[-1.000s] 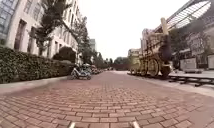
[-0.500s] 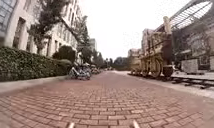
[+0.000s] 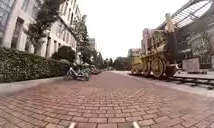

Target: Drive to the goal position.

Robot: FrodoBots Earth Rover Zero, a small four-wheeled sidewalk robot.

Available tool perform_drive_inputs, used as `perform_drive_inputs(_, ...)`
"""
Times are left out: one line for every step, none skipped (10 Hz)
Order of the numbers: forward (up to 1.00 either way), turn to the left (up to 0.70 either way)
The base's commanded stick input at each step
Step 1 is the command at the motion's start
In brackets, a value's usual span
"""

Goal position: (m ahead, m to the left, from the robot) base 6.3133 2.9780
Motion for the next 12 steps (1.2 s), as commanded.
perform_drive_inputs(0.70, 0.00)
perform_drive_inputs(0.70, 0.00)
perform_drive_inputs(0.70, 0.00)
perform_drive_inputs(0.70, 0.00)
perform_drive_inputs(0.70, 0.00)
perform_drive_inputs(0.70, 0.00)
perform_drive_inputs(0.70, 0.00)
perform_drive_inputs(0.70, 0.00)
perform_drive_inputs(0.70, 0.00)
perform_drive_inputs(0.70, 0.00)
perform_drive_inputs(0.70, 0.00)
perform_drive_inputs(0.70, 0.00)
